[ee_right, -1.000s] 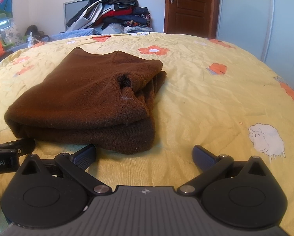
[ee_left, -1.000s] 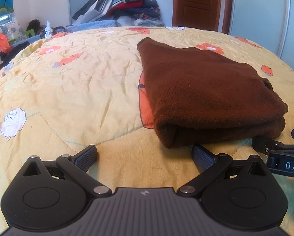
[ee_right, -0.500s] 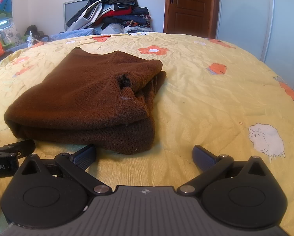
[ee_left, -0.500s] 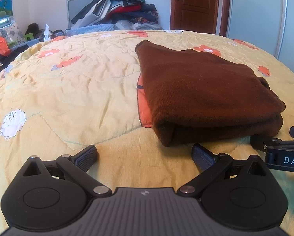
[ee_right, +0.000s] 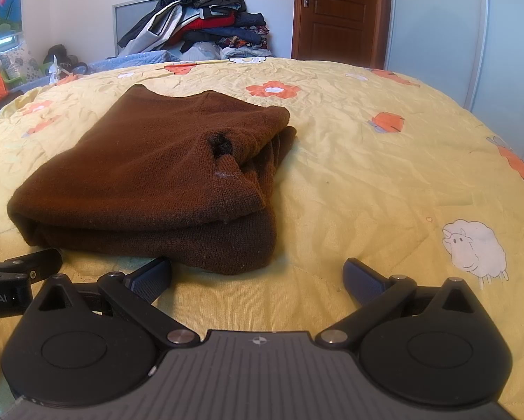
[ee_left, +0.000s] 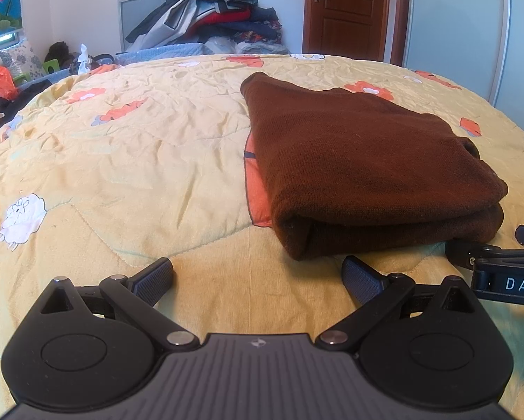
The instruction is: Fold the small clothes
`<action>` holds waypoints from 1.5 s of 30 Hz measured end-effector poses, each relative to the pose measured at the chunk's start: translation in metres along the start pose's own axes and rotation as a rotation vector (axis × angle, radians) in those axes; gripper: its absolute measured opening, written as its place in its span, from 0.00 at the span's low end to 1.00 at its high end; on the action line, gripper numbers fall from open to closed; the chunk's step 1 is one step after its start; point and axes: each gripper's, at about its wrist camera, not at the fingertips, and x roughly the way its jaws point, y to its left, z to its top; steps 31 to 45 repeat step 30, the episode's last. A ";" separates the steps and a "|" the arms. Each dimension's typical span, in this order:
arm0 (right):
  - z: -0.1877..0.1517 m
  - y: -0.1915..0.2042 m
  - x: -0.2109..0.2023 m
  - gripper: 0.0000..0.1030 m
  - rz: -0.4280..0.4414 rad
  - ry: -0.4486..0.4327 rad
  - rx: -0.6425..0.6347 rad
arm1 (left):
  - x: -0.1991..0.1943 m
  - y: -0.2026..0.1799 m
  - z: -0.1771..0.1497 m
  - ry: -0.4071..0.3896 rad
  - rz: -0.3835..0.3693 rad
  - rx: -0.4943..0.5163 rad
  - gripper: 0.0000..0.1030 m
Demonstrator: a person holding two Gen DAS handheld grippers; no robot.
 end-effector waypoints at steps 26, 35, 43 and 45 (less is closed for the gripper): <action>0.000 0.000 0.000 1.00 0.000 0.001 0.000 | -0.012 0.003 0.001 -0.076 0.033 -0.015 1.00; 0.001 -0.002 -0.001 1.00 0.010 0.005 -0.004 | -0.024 -0.004 -0.001 -0.085 0.034 0.076 1.00; 0.001 -0.002 -0.001 1.00 0.010 0.005 -0.004 | -0.024 -0.004 -0.001 -0.085 0.034 0.076 1.00; 0.001 -0.002 -0.001 1.00 0.010 0.005 -0.004 | -0.024 -0.004 -0.001 -0.085 0.034 0.076 1.00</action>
